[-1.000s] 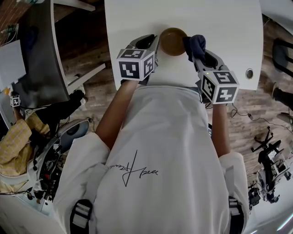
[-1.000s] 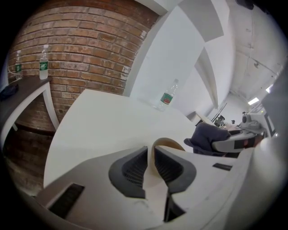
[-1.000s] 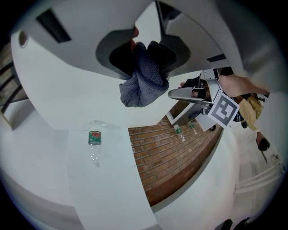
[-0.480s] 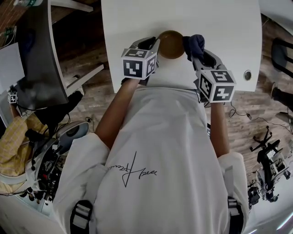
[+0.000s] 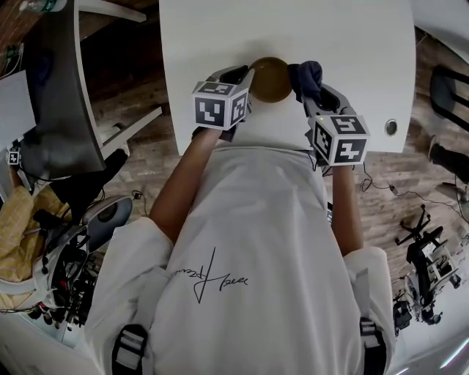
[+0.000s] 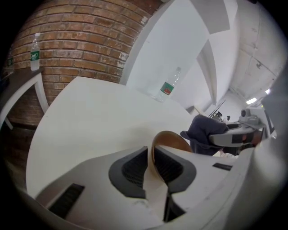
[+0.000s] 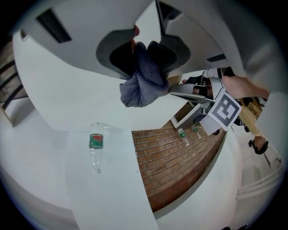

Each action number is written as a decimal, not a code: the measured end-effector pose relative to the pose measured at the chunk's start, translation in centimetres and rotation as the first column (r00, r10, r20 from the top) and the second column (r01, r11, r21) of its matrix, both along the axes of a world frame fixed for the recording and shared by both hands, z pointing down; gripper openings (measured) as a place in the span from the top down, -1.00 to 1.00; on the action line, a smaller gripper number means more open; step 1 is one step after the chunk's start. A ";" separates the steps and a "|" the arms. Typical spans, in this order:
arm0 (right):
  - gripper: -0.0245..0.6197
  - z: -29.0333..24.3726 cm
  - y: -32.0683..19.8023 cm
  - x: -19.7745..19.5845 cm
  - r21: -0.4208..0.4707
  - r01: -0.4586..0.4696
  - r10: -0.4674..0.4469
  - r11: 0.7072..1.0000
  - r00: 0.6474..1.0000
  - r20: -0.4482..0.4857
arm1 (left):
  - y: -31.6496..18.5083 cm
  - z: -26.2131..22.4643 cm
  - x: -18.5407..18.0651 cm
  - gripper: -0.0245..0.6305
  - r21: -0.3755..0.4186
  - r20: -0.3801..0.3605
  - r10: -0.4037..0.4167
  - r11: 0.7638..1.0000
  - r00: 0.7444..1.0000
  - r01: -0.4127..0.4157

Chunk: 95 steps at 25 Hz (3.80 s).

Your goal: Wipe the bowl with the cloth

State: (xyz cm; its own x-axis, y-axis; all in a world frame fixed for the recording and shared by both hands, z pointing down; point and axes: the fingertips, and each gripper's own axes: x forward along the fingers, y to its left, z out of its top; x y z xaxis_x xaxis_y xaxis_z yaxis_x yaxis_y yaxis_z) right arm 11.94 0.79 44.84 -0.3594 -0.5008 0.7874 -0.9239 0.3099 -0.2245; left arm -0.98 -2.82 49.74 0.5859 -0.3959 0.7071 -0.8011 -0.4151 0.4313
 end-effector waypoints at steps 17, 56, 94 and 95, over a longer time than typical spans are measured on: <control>0.67 1.7 0.0 -0.5 -0.045 -0.004 0.005 0.999 1.000 0.009 | -0.5 0.4 0.3 0.89 -0.020 0.002 -0.017 1.000 1.000 0.017; 0.67 2.7 2.0 -1.3 -0.088 -0.007 0.008 0.996 1.000 0.012 | -1.0 0.3 0.0 0.90 -0.011 0.028 -0.029 1.000 0.999 0.029; 0.67 3.2 4.6 -2.4 -0.121 0.016 -0.015 0.992 1.000 0.012 | -1.0 0.4 -0.3 0.90 -0.016 0.033 -0.044 0.999 0.998 0.045; 0.67 3.2 4.6 -2.4 -0.122 0.018 -0.016 0.992 1.000 0.013 | -1.1 0.4 -0.3 0.90 -0.016 0.032 -0.045 0.999 0.998 0.046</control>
